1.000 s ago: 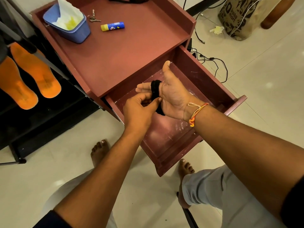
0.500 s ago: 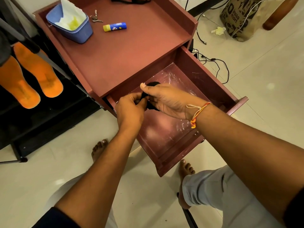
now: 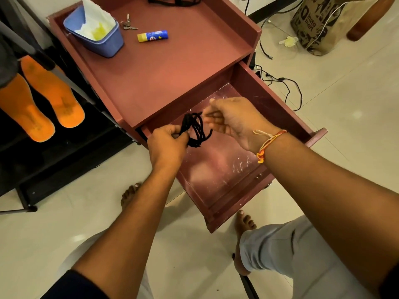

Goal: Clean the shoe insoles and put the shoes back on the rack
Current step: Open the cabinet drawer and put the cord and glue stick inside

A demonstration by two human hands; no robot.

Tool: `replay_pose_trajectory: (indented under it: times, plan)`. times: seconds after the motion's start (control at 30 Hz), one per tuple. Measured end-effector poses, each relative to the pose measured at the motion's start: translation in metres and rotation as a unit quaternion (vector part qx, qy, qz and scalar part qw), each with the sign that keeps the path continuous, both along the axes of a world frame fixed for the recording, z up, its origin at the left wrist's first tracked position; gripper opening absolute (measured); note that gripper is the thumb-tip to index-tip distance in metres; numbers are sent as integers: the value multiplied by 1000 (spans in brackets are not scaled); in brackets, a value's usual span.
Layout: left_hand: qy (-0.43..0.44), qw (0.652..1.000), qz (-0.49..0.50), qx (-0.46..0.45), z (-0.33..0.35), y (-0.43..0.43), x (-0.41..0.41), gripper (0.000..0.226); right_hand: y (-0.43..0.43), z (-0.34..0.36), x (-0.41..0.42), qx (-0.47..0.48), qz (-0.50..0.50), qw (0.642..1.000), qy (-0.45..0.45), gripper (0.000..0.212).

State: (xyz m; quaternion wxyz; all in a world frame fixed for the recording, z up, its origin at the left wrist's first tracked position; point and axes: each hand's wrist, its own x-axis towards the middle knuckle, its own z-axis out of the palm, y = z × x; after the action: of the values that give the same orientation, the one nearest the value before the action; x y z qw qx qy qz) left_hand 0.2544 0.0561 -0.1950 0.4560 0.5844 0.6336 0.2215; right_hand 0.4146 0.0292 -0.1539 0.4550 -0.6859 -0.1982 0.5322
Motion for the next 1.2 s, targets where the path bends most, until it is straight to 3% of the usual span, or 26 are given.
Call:
replay_pose_trajectory:
  times: [0.07,0.1,0.13,0.23,0.4,0.57,0.77,0.87,1.0,1.2]
  plan:
    - [-46,998,9,-36,-2,0,2,20,2,-14,6,-17,23,980,-199,23]
    - [-72,996,13,-55,-1,-1,4,19,2,-20,7,-27,58,966,-250,29]
    - [-101,992,19,-73,0,-2,6,15,2,-24,6,-41,93,964,-247,38]
    - [-172,978,30,-113,4,-3,9,6,-2,-29,-4,-79,137,982,-101,57]
    - [-210,967,42,-136,4,-3,9,6,-7,-28,-17,-51,167,984,27,41]
    - [-234,951,92,-179,-2,1,6,7,-10,-28,-22,-9,357,920,-163,20]
    - [-215,948,135,-189,-7,6,2,8,-5,-33,-24,-13,463,825,-324,20]
    - [-197,952,140,-187,-13,7,2,6,-3,-47,-26,-37,446,829,-336,20]
    - [-153,960,174,-157,-24,14,-5,21,-1,-85,-35,-101,417,835,-346,28]
    - [-161,956,178,-167,-27,22,-14,21,9,-149,-72,-129,392,836,-362,37]
